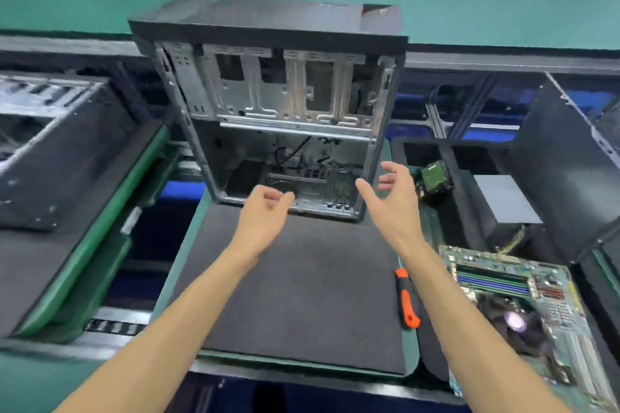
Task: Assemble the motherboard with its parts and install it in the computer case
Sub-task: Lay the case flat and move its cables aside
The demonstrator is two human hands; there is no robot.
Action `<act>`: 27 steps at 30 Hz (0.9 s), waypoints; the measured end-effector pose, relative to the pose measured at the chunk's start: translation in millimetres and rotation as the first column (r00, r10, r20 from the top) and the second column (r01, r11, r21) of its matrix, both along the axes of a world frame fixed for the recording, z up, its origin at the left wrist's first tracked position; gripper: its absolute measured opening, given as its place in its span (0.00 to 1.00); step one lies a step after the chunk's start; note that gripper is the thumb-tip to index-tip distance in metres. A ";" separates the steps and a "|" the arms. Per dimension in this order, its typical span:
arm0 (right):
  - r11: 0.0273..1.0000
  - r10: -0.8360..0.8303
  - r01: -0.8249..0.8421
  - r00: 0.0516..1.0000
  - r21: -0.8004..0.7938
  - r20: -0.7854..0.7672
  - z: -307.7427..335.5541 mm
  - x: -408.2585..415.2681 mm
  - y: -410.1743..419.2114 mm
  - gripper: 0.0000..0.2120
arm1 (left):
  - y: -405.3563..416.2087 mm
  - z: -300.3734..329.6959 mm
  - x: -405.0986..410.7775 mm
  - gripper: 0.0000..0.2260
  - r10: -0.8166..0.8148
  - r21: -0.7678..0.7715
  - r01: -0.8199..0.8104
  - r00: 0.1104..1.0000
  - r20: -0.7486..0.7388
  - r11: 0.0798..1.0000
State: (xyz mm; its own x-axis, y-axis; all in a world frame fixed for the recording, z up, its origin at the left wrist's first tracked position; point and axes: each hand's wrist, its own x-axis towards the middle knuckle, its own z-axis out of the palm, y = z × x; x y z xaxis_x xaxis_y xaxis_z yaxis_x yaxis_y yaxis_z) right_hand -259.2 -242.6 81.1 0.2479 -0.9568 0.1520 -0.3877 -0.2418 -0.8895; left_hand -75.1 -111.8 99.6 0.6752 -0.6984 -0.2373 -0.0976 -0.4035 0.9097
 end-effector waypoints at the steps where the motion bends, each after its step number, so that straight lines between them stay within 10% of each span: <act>1: 0.999 -0.043 0.043 0.999 0.003 0.011 -1.0 12.1 -0.3 0.28 | 0.6 0.2 17.2 0.10 0.048 -0.020 -0.047 0.998 0.032 0.999; 10: 0.940 -0.339 0.342 0.933 0.002 0.119 -2.8 62.0 -18.4 0.34 | -5.8 9.2 141.1 0.16 0.477 -0.297 -0.388 0.806 0.351 0.873; 17: 0.927 -0.363 0.374 0.904 -0.009 0.227 -10.2 70.4 -39.4 0.35 | -30.0 0.4 164.6 0.14 0.262 -0.344 -0.183 0.945 0.197 0.921; 27: 0.877 -0.415 0.468 0.852 -0.107 0.320 -23.3 77.1 -50.1 0.20 | -44.1 -14.9 179.2 0.18 0.295 -0.285 -0.210 0.909 0.295 0.935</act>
State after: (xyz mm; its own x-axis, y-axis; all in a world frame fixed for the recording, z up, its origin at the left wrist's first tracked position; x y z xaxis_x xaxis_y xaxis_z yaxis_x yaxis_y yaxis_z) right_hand -182.1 -292.8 57.8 -0.2721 -0.9058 0.3249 -0.2332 -0.2655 -0.9355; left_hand 104.1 -155.9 84.7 0.8460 -0.5011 0.1825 -0.3317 -0.2265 0.9158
